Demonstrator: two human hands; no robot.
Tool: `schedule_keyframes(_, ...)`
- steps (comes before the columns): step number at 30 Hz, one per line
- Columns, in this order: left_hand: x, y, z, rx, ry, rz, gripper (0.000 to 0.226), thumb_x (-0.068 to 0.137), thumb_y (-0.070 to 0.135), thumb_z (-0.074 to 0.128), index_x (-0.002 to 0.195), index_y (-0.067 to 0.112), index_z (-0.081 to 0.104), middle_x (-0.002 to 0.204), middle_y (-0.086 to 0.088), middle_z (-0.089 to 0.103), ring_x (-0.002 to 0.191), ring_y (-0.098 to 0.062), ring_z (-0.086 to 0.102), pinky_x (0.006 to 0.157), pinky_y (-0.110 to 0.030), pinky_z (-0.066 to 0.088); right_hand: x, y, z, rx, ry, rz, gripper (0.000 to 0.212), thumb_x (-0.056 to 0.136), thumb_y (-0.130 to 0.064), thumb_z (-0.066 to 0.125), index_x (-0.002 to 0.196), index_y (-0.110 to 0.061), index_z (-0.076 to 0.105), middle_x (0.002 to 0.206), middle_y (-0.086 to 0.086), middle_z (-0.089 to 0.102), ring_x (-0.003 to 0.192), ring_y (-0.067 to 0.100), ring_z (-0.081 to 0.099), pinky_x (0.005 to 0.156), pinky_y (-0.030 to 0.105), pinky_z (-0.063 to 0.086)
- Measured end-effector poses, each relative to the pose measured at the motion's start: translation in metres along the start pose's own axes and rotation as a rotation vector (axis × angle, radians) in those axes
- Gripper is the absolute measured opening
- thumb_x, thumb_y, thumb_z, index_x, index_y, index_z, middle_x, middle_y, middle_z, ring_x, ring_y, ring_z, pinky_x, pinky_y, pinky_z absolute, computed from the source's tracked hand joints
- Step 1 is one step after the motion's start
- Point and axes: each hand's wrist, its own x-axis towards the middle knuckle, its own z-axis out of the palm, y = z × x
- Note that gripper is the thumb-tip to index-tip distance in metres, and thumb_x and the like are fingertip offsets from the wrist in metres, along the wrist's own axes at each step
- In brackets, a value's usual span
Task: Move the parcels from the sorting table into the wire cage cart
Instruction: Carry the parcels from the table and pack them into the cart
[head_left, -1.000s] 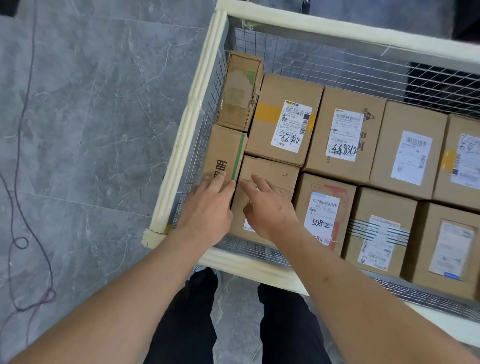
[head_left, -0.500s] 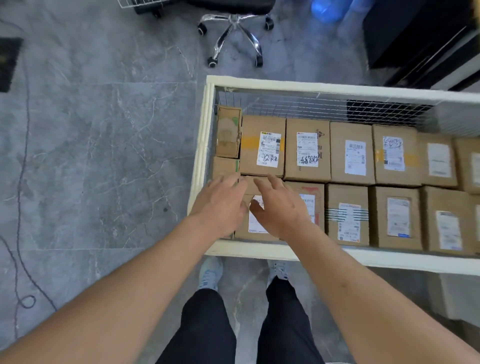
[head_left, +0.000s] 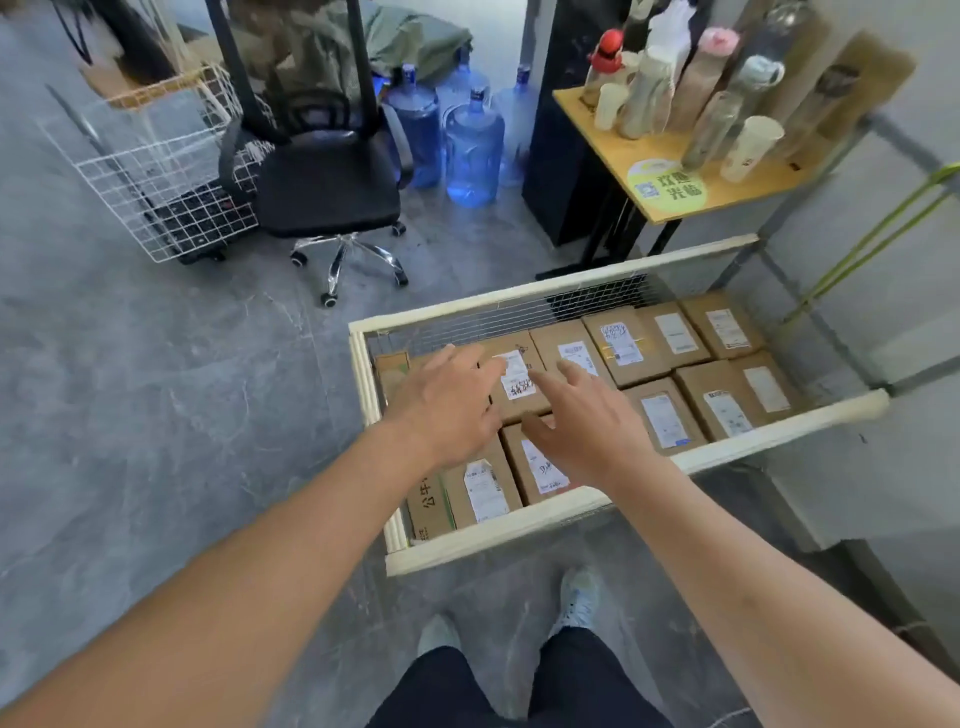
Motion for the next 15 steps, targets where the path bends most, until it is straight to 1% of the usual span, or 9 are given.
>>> schedule_keyframes(2, 0.0, 0.016, -0.027, -0.003, 0.014, 0.061, 0.059, 0.103, 0.044, 0.05, 0.158, 0.028, 0.034, 0.163, 0.002, 0.032, 0.151, -0.027, 0.028, 0.12, -0.047, 0.034, -0.018, 0.005, -0.027, -0.001, 0.052, 0.031, 0.059, 0.104, -0.05, 0.047, 0.157, -0.027, 0.038, 0.161, 0.009, 0.038, 0.135, 0.029, 0.05, 0.1, 0.043, 0.047)
schedule_keyframes(4, 0.002, 0.035, -0.052, 0.02, 0.046, 0.126, 0.062, 0.102, 0.045, 0.051, 0.159, 0.028, 0.034, 0.164, 0.002, 0.031, 0.151, -0.024, 0.028, 0.121, -0.042, 0.032, -0.036, 0.013, -0.051, 0.01, 0.104, 0.066, 0.056, 0.103, -0.051, 0.048, 0.152, -0.026, 0.044, 0.158, 0.01, 0.042, 0.132, 0.03, 0.052, 0.098, 0.042, 0.047)
schedule_keyframes(6, 0.007, 0.057, -0.072, 0.041, 0.079, 0.179, 0.063, 0.101, 0.047, 0.052, 0.159, 0.029, 0.035, 0.163, 0.002, 0.034, 0.148, -0.023, 0.032, 0.118, -0.041, 0.036, -0.052, 0.026, -0.074, 0.015, 0.144, 0.106, 0.054, 0.102, -0.052, 0.048, 0.148, -0.025, 0.047, 0.158, 0.009, 0.042, 0.135, 0.03, 0.05, 0.1, 0.044, 0.047)
schedule_keyframes(9, 0.018, 0.099, -0.096, 0.083, 0.097, 0.248, 0.06, 0.101, 0.049, 0.051, 0.157, 0.031, 0.037, 0.159, 0.004, 0.037, 0.141, -0.021, 0.039, 0.109, -0.043, 0.046, -0.076, 0.054, -0.104, 0.018, 0.202, 0.153, 0.061, 0.101, -0.057, 0.048, 0.154, -0.028, 0.041, 0.164, 0.009, 0.035, 0.14, 0.032, 0.047, 0.102, 0.045, 0.046)
schedule_keyframes(12, 0.032, 0.145, -0.113, 0.106, 0.112, 0.325, 0.059, 0.101, 0.05, 0.051, 0.155, 0.031, 0.038, 0.155, 0.006, 0.038, 0.139, -0.02, 0.041, 0.104, -0.043, 0.049, -0.098, 0.089, -0.129, 0.02, 0.265, 0.197, 0.062, 0.101, -0.057, 0.046, 0.156, -0.031, 0.038, 0.162, 0.008, 0.037, 0.14, 0.031, 0.045, 0.103, 0.044, 0.045)
schedule_keyframes(15, 0.047, 0.195, -0.125, 0.11, 0.136, 0.409, 0.06, 0.102, 0.05, 0.052, 0.156, 0.031, 0.036, 0.154, 0.007, 0.039, 0.139, -0.02, 0.042, 0.103, -0.043, 0.05, -0.123, 0.126, -0.152, 0.023, 0.309, 0.269, 0.065, 0.101, -0.059, 0.045, 0.159, -0.031, 0.035, 0.167, 0.008, 0.03, 0.147, 0.03, 0.038, 0.11, 0.043, 0.04)
